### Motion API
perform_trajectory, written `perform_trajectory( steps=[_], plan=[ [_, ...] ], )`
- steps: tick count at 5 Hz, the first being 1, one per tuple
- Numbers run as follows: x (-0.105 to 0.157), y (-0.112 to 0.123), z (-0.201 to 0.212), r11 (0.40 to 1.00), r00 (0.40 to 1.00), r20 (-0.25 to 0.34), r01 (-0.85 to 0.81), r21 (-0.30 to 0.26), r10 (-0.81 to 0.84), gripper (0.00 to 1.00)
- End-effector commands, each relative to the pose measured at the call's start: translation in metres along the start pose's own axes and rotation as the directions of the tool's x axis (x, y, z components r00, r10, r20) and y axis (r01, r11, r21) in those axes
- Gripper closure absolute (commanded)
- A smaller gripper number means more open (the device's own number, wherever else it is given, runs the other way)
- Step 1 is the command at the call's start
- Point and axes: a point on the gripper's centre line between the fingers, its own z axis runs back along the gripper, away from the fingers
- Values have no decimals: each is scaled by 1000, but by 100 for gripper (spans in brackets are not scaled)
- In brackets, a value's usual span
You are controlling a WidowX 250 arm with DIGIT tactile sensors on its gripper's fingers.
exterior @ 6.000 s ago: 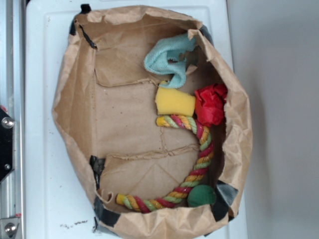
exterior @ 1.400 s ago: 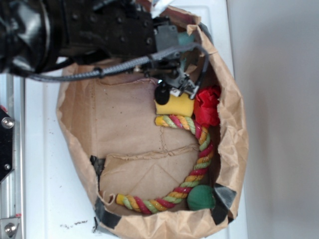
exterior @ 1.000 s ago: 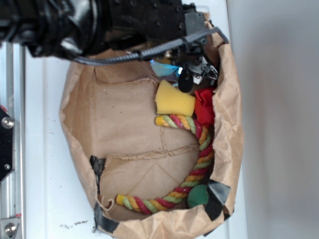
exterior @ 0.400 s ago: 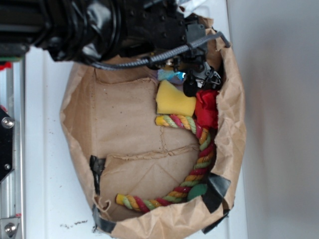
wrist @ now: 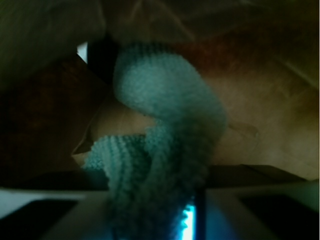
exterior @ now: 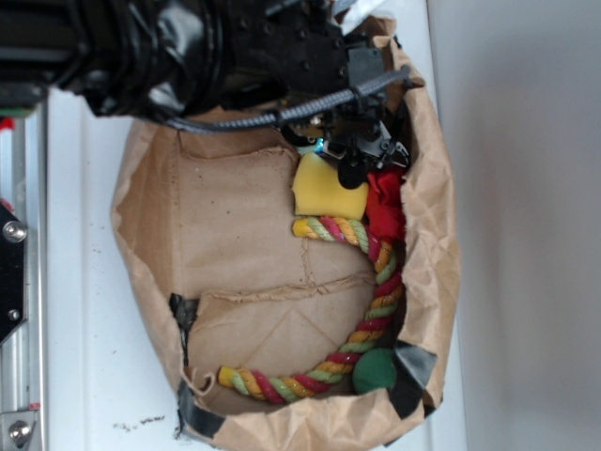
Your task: Grab the blue cloth.
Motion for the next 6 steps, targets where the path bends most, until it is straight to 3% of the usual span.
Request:
perform_trajectory(
  steps=[1,2,3,4,5,6],
  plan=[
    [37,19,69,996,998,61,-10,-93,15,100],
    [53,19,91,949,981,76,192,-251,-178,100],
    [39,-5,112,841,927,67,364,-400,-369,100],
    [-3,-29,131,704,817,67,531,-472,-572,100],
    [-52,-40,152,541,660,112,691,-478,-743,100],
    [-86,-37,173,462,567,142,772,-436,-812,100]
  ],
)
